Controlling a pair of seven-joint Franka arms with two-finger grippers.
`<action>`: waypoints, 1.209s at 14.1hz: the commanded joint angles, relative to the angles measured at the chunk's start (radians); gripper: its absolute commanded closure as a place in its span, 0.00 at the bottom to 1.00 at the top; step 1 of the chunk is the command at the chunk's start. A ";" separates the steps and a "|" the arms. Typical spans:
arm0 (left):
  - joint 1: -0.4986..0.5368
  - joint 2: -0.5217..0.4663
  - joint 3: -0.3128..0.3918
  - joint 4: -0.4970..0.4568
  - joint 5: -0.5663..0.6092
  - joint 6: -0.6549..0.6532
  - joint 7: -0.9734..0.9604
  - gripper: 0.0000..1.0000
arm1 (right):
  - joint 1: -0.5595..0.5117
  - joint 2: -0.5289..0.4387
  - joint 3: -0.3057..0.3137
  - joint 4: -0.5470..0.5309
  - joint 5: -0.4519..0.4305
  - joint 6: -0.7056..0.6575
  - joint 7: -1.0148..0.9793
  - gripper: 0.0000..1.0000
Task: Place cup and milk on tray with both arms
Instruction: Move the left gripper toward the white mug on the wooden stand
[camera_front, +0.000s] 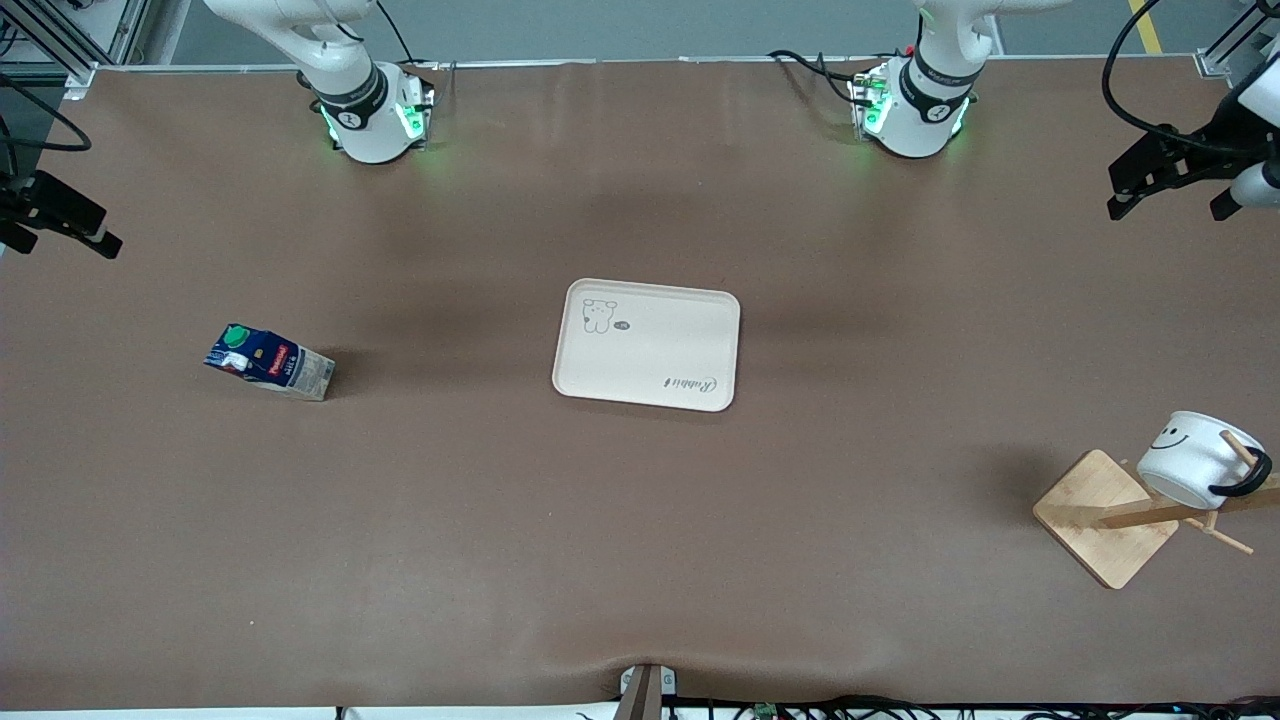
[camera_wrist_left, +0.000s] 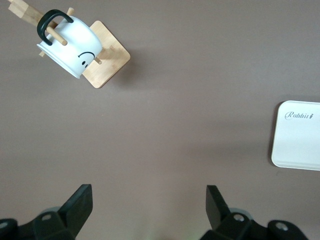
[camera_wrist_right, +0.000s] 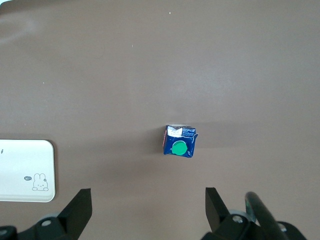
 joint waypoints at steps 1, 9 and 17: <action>0.009 0.011 -0.002 0.028 0.007 -0.021 0.011 0.00 | -0.011 0.016 0.005 0.026 0.001 -0.017 0.004 0.00; 0.069 0.075 0.032 0.078 -0.036 0.058 0.006 0.00 | -0.011 0.019 0.005 0.026 0.001 -0.017 0.002 0.00; 0.235 0.167 0.032 -0.118 -0.158 0.491 0.009 0.00 | -0.011 0.025 0.005 0.028 -0.001 -0.015 -0.001 0.00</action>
